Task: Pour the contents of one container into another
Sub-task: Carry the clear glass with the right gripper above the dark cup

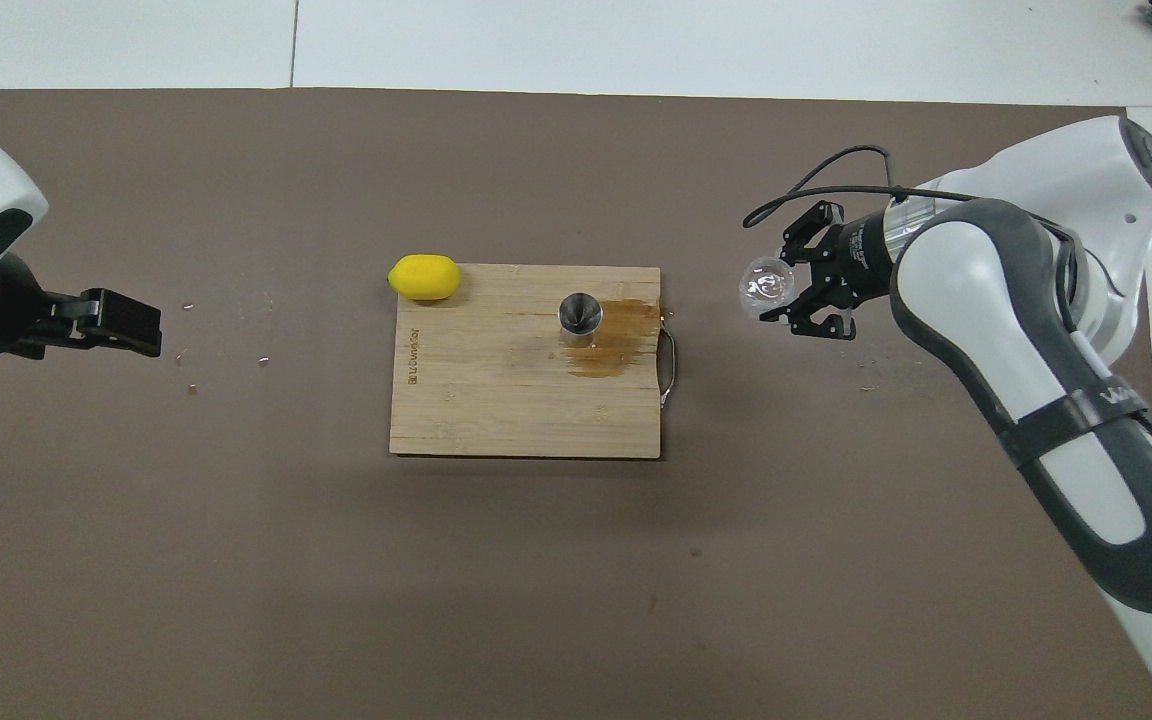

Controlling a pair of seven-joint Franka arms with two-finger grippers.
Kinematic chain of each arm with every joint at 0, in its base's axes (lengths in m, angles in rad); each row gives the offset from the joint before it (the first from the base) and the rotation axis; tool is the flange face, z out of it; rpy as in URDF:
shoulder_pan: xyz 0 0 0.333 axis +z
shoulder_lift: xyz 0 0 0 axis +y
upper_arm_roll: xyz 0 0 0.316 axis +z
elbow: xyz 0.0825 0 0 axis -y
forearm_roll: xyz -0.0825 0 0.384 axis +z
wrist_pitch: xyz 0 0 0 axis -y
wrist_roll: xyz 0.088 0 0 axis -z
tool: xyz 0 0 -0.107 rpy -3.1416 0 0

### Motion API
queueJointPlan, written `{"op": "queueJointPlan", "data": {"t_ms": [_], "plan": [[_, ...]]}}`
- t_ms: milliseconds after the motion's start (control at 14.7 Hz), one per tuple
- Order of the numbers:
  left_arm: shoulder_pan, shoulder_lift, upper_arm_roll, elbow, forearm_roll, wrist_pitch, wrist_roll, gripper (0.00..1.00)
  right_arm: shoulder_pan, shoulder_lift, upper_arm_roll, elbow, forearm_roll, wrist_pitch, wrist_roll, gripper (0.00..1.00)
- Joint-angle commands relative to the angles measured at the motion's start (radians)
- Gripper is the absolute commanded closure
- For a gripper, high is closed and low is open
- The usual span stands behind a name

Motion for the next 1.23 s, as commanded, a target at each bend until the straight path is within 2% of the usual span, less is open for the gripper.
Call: {"op": "queueJointPlan", "data": {"t_ms": [0,546,819,1160], "plan": [[-0.004,-0.042,0.011,-0.013,0.02,-0.032,0.028,0.0,0.051,0.051,0.0,0.09,-0.06,-0.002,0.098,1.0],[0.002,-0.065,0.017,-0.05,0.009,-0.041,0.034,0.0,0.188,0.102,-0.002,0.196,-0.189,0.021,0.323,1.0],[0.006,-0.047,0.019,-0.01,-0.011,-0.015,0.037,0.0,0.237,0.115,0.0,0.239,-0.275,0.007,0.37,1.0],[0.004,-0.035,0.019,0.013,0.001,-0.034,0.037,0.0,0.289,0.121,0.0,0.242,-0.387,0.004,0.374,1.0]]}}
